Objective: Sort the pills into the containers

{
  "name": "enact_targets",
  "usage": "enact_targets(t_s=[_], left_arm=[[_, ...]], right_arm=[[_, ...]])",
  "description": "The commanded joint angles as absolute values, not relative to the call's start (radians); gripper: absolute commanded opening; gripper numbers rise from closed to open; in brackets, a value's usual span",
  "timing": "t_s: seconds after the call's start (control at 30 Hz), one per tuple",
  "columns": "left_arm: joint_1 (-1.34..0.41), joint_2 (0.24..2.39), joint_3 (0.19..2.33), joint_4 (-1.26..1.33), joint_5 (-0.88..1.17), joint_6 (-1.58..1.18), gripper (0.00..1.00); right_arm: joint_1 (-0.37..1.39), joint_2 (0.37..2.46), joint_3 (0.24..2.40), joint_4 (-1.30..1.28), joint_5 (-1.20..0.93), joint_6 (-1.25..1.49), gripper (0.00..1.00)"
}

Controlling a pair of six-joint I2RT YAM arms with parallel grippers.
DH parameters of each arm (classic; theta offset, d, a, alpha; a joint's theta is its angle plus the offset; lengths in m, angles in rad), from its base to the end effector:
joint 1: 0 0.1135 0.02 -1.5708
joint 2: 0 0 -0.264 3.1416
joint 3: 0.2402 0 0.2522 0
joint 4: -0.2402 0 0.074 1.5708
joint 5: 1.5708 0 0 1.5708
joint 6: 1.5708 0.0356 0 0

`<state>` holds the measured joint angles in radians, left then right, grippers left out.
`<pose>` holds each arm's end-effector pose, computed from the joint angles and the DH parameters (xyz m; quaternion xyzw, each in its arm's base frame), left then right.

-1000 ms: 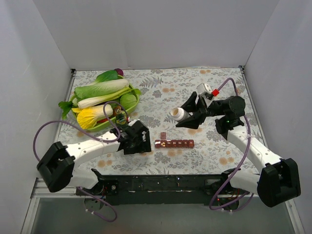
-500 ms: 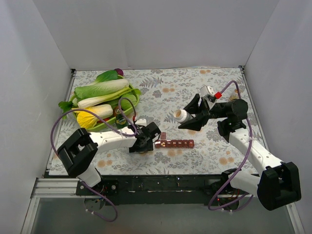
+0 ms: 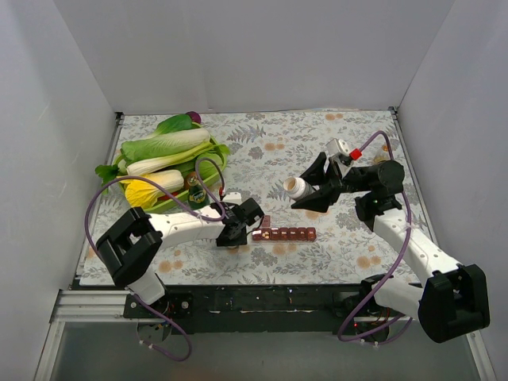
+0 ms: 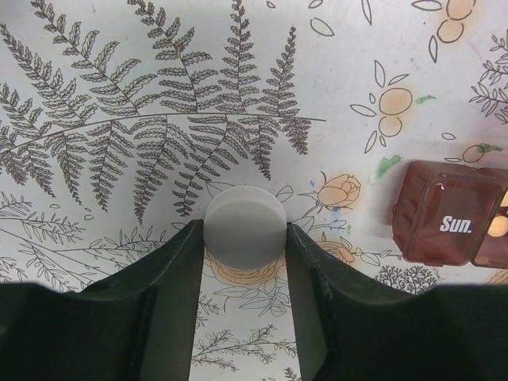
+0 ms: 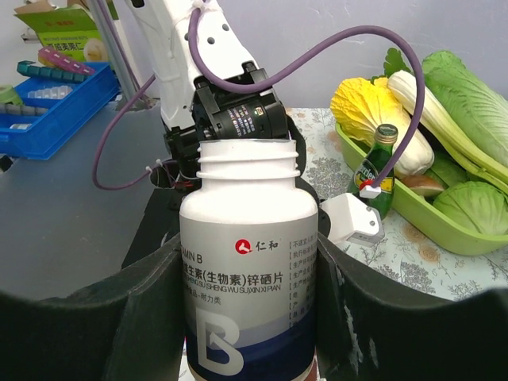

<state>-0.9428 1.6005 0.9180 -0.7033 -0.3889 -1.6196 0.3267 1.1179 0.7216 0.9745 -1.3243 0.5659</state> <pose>0.1728 -0.2150 0.1643 -0.3412 0.9156 -0.0319 0.2103 0.2000 0.1042 0.3569 -0.4920 0.4374 0.5634 0.4992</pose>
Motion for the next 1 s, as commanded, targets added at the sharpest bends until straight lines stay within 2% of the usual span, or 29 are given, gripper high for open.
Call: enact_targets(t_s=[0.0,0.1,0.2,0.4,0.57,0.7,0.97], left_arm=[[-0.946,1.546,0.933,-0.706,-0.407,-1.592,0.33],[-0.945,1.478,0.945,-0.709,-0.353,-1.557,0.27],[-0.945,1.392,0.965,-0.707,-0.282,-1.505,0.25],[-0.896,1.247,1.066,-0.623,0.041,-1.485,0.25],[-0.743,1.141,1.112,-0.456,0.312,-1.549,0.25],[-0.671,1.138,1.137,-0.385,0.429,-1.601,0.25],[-0.646,1.177,1.143,-0.220,0.541,-1.739,0.25]], right_arm=[[0.322,1.086,0.704,0.988,-1.335,0.551,0.05],[0.322,1.085,0.696,0.982,-1.336,0.540,0.05],[0.322,1.085,0.693,0.960,-1.339,0.519,0.05],[0.319,1.083,0.698,0.908,-1.339,0.476,0.05],[0.316,1.080,0.703,0.825,-1.333,0.405,0.05],[0.314,1.078,0.716,0.698,-1.316,0.322,0.05],[0.316,1.089,0.778,0.417,-1.224,0.106,0.05]])
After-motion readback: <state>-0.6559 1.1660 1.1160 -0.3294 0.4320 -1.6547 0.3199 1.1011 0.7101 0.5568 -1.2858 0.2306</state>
